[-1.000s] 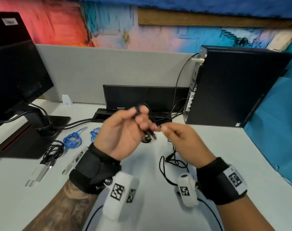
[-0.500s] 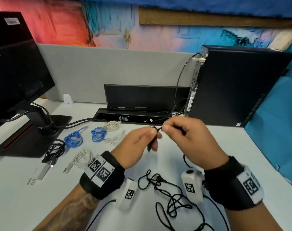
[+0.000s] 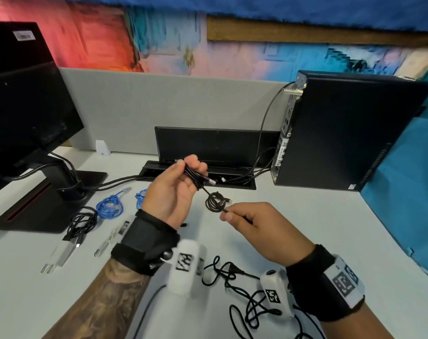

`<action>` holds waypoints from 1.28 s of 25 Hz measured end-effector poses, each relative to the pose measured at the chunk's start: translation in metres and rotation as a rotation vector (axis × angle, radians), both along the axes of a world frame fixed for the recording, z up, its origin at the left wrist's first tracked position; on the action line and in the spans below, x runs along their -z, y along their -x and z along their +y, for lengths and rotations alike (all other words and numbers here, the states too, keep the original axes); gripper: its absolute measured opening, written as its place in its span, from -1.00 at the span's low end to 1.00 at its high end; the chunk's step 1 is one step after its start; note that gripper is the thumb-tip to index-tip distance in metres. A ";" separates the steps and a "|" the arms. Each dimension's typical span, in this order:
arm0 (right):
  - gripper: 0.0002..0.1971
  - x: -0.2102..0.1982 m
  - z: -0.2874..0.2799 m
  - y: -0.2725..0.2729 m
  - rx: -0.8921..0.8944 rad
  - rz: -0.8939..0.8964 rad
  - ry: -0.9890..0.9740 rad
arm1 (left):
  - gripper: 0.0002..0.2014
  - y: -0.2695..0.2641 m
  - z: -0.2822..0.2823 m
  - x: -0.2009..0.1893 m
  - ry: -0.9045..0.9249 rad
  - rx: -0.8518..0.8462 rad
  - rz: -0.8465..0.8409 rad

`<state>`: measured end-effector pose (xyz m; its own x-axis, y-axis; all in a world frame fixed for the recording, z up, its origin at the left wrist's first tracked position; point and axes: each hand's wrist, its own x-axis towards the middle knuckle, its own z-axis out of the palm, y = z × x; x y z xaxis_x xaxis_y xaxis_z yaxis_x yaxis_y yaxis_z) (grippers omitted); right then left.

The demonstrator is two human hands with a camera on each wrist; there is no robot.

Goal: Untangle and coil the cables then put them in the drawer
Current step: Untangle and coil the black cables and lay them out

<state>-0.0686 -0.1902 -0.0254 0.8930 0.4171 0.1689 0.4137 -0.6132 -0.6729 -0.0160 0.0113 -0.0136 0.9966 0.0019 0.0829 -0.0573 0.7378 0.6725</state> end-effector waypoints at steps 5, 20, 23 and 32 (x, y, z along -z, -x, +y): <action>-0.78 -0.030 -0.004 0.007 0.063 -0.245 0.090 | -0.76 0.006 -0.008 0.026 -0.810 -0.082 -0.300; -0.56 0.043 -0.011 0.001 -0.164 0.365 0.495 | -0.66 0.004 0.001 0.048 -1.131 0.206 -0.129; -0.69 0.043 -0.027 -0.023 -0.018 0.306 0.591 | -0.65 0.004 -0.001 0.049 -1.009 0.300 -0.055; -0.79 -0.036 -0.014 -0.007 0.002 -0.052 0.078 | -0.66 0.024 -0.020 0.033 -1.050 0.500 -0.094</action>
